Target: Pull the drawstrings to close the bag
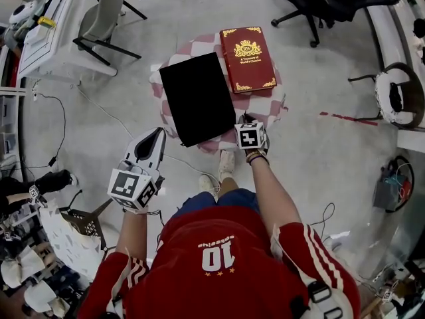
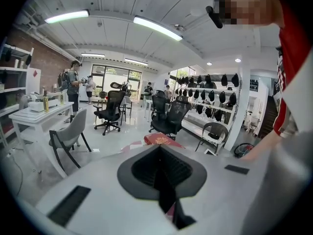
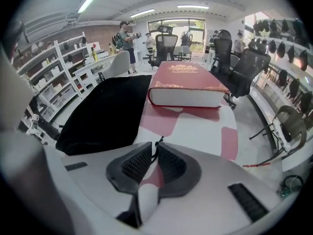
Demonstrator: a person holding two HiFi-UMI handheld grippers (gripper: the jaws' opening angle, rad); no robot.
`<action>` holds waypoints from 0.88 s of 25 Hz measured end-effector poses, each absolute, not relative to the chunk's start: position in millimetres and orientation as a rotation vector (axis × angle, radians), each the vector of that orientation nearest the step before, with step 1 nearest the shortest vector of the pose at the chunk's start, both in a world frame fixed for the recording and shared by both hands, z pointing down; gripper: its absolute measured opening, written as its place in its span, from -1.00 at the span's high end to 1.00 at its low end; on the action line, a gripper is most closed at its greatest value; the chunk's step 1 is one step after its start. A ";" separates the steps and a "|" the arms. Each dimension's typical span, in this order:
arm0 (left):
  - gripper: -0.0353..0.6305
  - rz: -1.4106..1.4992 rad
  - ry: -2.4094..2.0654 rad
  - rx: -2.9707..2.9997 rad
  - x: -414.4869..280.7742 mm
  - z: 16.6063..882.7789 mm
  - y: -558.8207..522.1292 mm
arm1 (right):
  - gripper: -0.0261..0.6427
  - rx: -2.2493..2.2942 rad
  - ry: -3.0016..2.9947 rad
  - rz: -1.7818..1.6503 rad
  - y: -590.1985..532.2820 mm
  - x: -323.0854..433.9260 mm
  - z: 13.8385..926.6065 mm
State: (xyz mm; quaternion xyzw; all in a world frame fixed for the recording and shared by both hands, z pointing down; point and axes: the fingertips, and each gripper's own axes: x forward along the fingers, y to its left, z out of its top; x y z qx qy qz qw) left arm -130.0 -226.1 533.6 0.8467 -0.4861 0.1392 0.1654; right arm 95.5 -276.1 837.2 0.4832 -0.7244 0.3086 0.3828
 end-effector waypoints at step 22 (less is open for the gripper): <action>0.87 0.331 -1.420 2.453 -136.8 508.6 -217.5 | 0.87 1.277 -2.040 0.574 -281.9 87.9 765.9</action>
